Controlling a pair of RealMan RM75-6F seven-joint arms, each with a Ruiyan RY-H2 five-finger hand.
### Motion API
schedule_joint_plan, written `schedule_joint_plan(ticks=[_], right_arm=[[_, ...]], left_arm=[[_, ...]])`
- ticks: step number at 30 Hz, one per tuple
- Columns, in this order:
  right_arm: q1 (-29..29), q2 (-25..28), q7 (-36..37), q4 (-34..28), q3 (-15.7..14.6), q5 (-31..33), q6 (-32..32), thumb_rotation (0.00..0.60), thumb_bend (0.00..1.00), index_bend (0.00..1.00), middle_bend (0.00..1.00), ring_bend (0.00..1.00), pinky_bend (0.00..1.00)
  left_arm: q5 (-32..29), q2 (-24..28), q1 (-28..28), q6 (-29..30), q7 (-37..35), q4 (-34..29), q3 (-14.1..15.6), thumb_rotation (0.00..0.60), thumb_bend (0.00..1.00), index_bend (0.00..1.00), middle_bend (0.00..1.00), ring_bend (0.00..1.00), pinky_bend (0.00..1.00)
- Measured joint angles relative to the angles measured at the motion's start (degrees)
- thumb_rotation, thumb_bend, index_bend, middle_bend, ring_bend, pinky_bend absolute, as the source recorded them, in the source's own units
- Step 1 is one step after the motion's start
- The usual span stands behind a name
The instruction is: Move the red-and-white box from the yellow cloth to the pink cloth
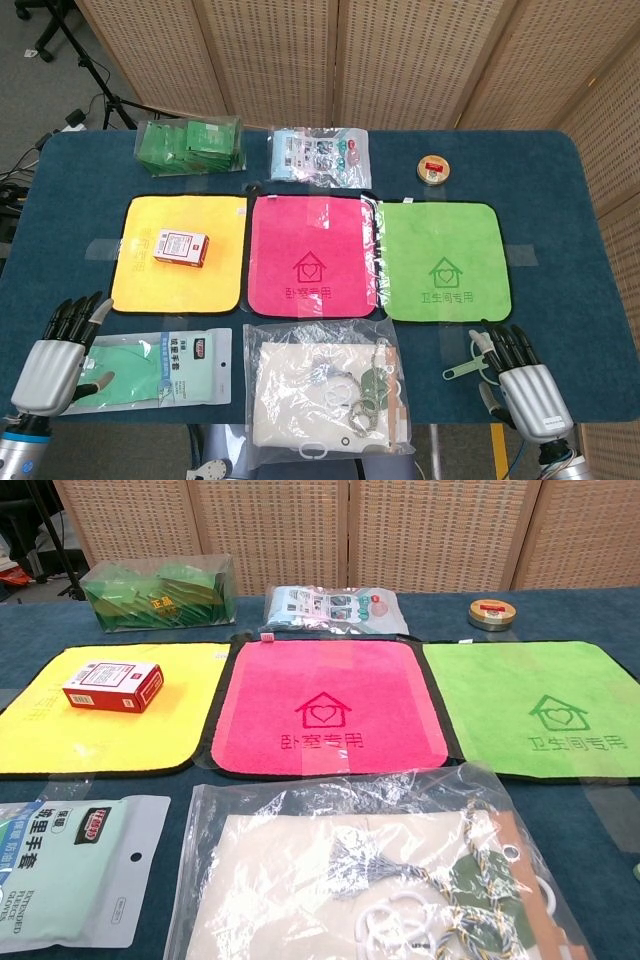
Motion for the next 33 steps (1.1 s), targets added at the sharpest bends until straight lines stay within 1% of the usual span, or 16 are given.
schedule_joint_plan(ticks=[9,15,16,17,21,23,27,30,33], right_arm=[[-0.1,0.3,0.6,-0.1,0.2,0.5,0.2,0.600,0.52,0.00,0.00,0.00,0.00],[0.3,0.1,0.6,0.2,0.5,1.4,-0.6,0.600,0.52,0.00,0.00,0.00,0.00],[0.4,0.0,0.5,0.3,0.6,1.6,-0.9,0.600,0.52,0.00,0.00,0.00,0.00],[0.4,-0.1,0.4,0.3,0.6,1.7,-1.0,0.600,0.52,0.00,0.00,0.00,0.00],[0.6,-0.3,0.3,0.5,0.9,2.3,-1.3,0.600,0.52,0.00,0.00,0.00,0.00],[0.7,-0.5,0.4,0.7,1.0,2.6,-1.4,0.600,0.52,0.00,0.00,0.00,0.00],[1.0,-0.8,0.4,1.0,1.3,3.5,-2.2,0.600,0.52,0.00,0.00,0.00,0.00],[1.4,-1.1,0.5,1.3,1.6,4.5,-2.9,0.600,0.52,0.00,0.00,0.00,0.00],[1.7,-1.4,0.3,1.6,2.0,5.8,-3.7,0.600,0.52,0.00,0.00,0.00,0.00]], left_arm=[[-0.9,-0.1,-0.5,-1.1,-1.0,-0.5,-0.3,0.600,0.02,0.00,0.00,0.00,0.00],[-5.1,0.5,-1.8,-3.8,-4.7,-2.0,-1.7,0.600,0.06,0.00,0.00,0.00,0.00],[-6.0,0.9,-2.3,-4.7,-6.2,-2.7,-2.1,0.600,0.09,0.00,0.00,0.00,0.00],[-6.8,1.4,-2.7,-5.6,-7.7,-3.4,-2.5,0.600,0.14,0.00,0.00,0.00,0.00],[-10.6,4.1,-4.9,-10.2,-16.9,-6.1,-4.4,0.600,0.40,0.00,0.00,0.00,0.00],[-13.1,5.9,-6.3,-13.4,-23.0,-7.5,-5.7,0.600,0.44,0.00,0.00,0.00,0.00],[-19.9,9.7,-9.6,-21.3,-35.0,-9.2,-8.8,0.600,0.59,0.00,0.00,0.00,0.00],[-27.8,12.7,-12.9,-30.2,-44.4,-9.4,-12.0,0.600,0.65,0.00,0.00,0.00,0.00],[-34.7,14.9,-16.2,-38.9,-50.2,-8.4,-14.5,0.600,0.68,0.00,0.00,0.00,0.00]])
